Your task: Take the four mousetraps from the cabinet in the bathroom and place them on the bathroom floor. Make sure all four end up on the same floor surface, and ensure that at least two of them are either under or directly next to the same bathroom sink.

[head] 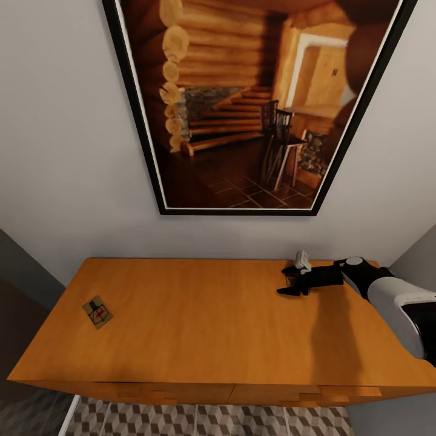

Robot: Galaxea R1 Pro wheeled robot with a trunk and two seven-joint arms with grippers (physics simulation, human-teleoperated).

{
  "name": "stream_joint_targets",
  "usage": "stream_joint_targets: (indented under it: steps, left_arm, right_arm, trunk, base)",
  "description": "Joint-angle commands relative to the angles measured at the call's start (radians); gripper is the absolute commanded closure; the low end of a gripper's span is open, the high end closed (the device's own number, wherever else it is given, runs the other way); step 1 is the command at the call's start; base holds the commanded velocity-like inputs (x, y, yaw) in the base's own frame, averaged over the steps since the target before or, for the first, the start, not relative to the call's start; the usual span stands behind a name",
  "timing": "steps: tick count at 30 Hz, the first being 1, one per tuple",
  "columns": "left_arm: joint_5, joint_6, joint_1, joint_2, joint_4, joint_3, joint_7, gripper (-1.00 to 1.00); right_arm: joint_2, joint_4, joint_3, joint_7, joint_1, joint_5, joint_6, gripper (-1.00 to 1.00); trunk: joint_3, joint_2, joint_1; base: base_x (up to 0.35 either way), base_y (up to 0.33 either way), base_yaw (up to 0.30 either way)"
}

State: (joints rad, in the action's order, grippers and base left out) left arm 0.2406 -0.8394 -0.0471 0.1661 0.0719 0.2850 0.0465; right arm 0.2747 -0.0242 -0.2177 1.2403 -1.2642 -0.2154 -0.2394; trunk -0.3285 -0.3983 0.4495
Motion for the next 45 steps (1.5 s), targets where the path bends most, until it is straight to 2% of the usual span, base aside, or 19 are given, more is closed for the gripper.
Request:
stream_joint_targets:
  steps: [1,21,22,45]
  left_arm:
    - [0.002,0.001,-0.001,0.000,0.003,0.008,0.005,-1.00]
    - [0.002,0.011,-0.002,0.000,0.003,0.010,0.005,-1.00]
    - [0.002,0.011,-0.001,0.000,0.003,0.010,0.005,-1.00]
    - [0.002,0.012,-0.001,-0.001,0.003,0.010,0.004,-1.00]
  right_arm:
    - [-0.006,0.000,-0.004,0.001,0.000,-0.007,-0.008,-1.00]
    - [-0.004,0.000,-0.004,0.001,0.000,-0.007,-0.008,-1.00]
    - [-0.004,0.000,-0.147,0.001,0.000,-0.007,-0.008,-1.00]
    - [-0.005,0.000,-0.147,-0.001,0.000,-0.007,-0.008,-1.00]
  trunk:
    - [-0.002,-0.002,0.001]
    - [-0.002,-0.002,0.001]
    - [-0.002,-0.002,0.001]
    - [-0.002,-0.002,0.001]
  base:
    - [0.000,0.000,0.000]
    - [0.000,0.000,0.000]
    - [0.000,0.000,0.000]
    - [0.000,0.000,0.000]
